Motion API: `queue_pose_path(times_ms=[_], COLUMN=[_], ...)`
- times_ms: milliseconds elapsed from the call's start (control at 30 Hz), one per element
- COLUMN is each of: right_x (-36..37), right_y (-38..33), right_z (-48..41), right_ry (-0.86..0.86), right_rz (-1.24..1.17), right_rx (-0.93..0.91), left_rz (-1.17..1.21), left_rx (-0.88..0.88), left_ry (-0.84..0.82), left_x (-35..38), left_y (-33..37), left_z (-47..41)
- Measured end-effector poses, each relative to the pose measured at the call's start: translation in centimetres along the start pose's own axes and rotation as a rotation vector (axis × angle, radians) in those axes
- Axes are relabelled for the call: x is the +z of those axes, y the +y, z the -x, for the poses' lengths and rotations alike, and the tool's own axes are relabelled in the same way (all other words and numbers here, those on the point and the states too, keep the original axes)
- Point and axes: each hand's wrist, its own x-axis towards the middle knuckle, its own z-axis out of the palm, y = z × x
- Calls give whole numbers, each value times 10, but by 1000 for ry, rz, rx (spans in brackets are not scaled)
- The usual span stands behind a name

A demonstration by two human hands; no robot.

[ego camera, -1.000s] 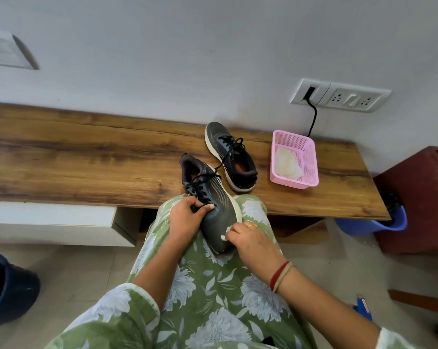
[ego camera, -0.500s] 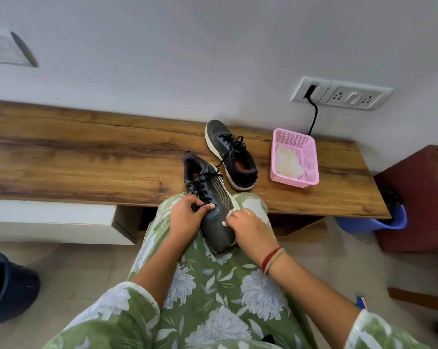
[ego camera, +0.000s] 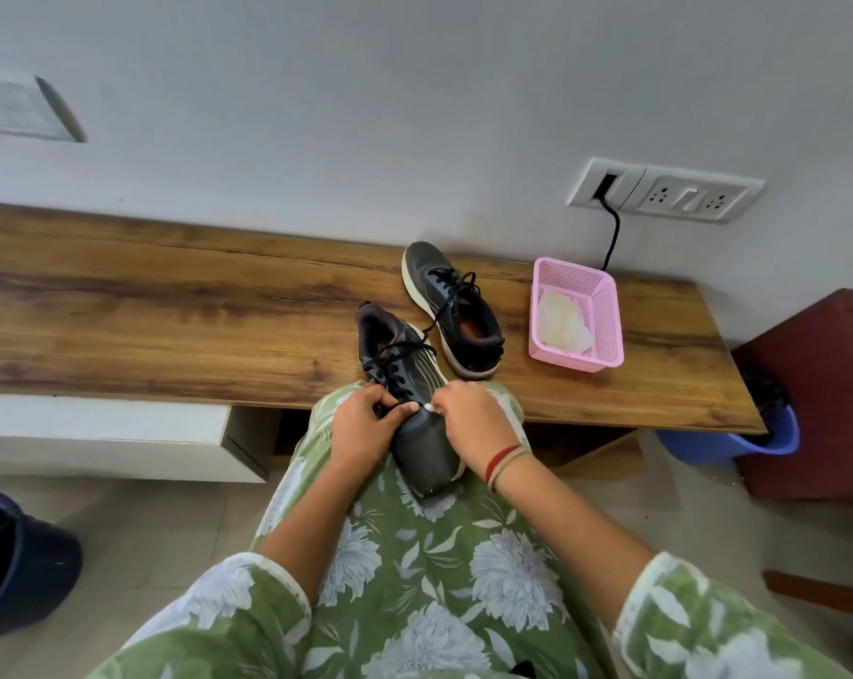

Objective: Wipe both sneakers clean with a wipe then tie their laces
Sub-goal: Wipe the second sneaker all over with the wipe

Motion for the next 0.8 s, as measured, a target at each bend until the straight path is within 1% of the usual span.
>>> queue_pose_path(times_ms=[133,200,233,267,333,367,400,433,467,500,567,600,667,800], right_x=[6,2,-3,-9,-23,-29,-29,-28,-26,-22,-9,-2,6,15], right_y=[-2,-3,-2,-1,2,5,11,15,17,15,11,9,8,1], right_z=[32,46,50,51,47,40,28,16,4,-6,-15,-13,-1,36], right_ry=[16,-21,-72,-123,-207,-127,23,140,179,147,36,20,46,51], right_rz=[44,79,64,-10,-297,-426,-466,-419,-357,-296,-175,-114,-36,35], right_rx=[-123,-179,-205,-218,-112,-34,30,74,95,96,35,8,-39,-168], left_rz=[-27,-29,-23,-13,-3,-9,-17,-23,-23,-16,14,23,20,4], left_rx=[8,10,8,4,-1,3,10,16,20,20,13,9,13,45], left_ry=[21,10,2,-5,-11,-16,-20,-23,-25,-28,-40,-45,-48,-75], left_x=[2,2,2,1,-1,-2,-2,-2,-2,-2,-2,-2,-3,-3], left_y=[0,0,0,-1,-2,-2,-3,-3,-3,-3,-5,-6,-7,-6], left_z=[1,1,1,0,-1,-1,-1,-1,-1,0,-1,-2,-2,-3])
